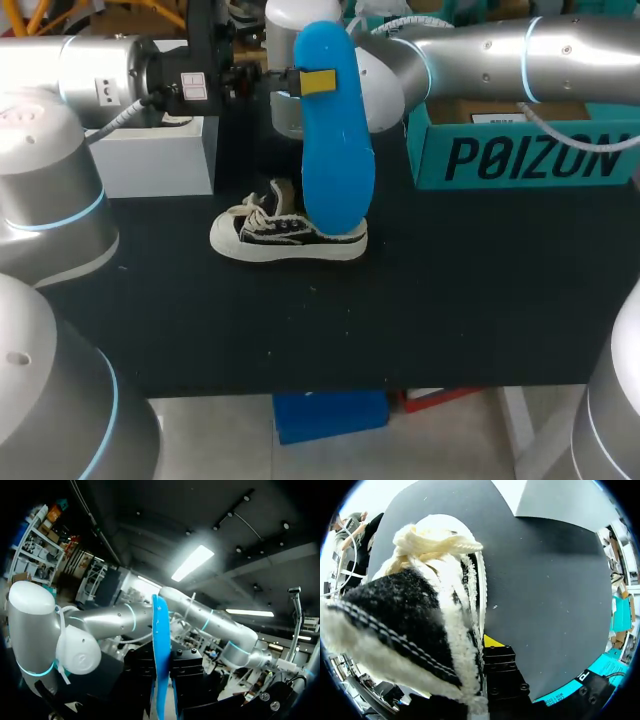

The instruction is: Take the shoe out of the shoebox, open the shoe tongue, remove and reinsert the insole, then place the shoe into the shoebox

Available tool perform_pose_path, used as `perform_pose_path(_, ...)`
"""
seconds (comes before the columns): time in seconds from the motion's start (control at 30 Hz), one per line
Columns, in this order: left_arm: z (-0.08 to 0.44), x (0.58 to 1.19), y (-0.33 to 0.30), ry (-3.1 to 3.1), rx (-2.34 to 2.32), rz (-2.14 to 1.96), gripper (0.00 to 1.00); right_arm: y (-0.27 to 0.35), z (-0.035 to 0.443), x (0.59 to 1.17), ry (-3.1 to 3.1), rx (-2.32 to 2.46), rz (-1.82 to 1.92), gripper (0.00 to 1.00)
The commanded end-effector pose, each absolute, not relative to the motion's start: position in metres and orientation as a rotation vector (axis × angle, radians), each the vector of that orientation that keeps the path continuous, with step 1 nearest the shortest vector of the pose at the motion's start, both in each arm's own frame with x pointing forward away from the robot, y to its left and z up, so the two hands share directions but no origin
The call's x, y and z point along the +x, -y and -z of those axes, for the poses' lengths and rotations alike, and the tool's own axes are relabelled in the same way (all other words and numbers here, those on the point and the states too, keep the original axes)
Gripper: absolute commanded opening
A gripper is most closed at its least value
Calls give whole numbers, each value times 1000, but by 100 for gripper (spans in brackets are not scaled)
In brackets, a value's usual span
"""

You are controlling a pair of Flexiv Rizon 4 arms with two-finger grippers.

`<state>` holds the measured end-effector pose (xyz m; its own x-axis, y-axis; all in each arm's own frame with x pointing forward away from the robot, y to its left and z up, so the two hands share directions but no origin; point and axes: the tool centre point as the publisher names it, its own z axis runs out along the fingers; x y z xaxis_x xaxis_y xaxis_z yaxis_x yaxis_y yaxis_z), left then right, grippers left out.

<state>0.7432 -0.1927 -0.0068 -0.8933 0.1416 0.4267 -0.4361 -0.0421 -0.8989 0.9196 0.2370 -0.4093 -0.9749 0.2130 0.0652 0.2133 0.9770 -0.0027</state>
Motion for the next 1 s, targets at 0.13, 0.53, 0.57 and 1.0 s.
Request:
perform_pose_path(0.13, 8, 742, 194, 1849, 314, -1994, 0, -199, 345, 914, 3159, -644, -37, 0)
perform_pose_path(0.53, 8, 742, 194, 1849, 314, -1994, 0, -182, 328, 936, 2774, -1839, -286, 0)
perform_pose_path(0.57, 8, 742, 194, 1849, 314, -1994, 0, -182, 329, 936, 2715, -1930, -298, 0)
perform_pose_path(1.0, 8, 742, 194, 1849, 314, -1994, 0, -189, 343, 924, 1976, -2693, -266, 0)
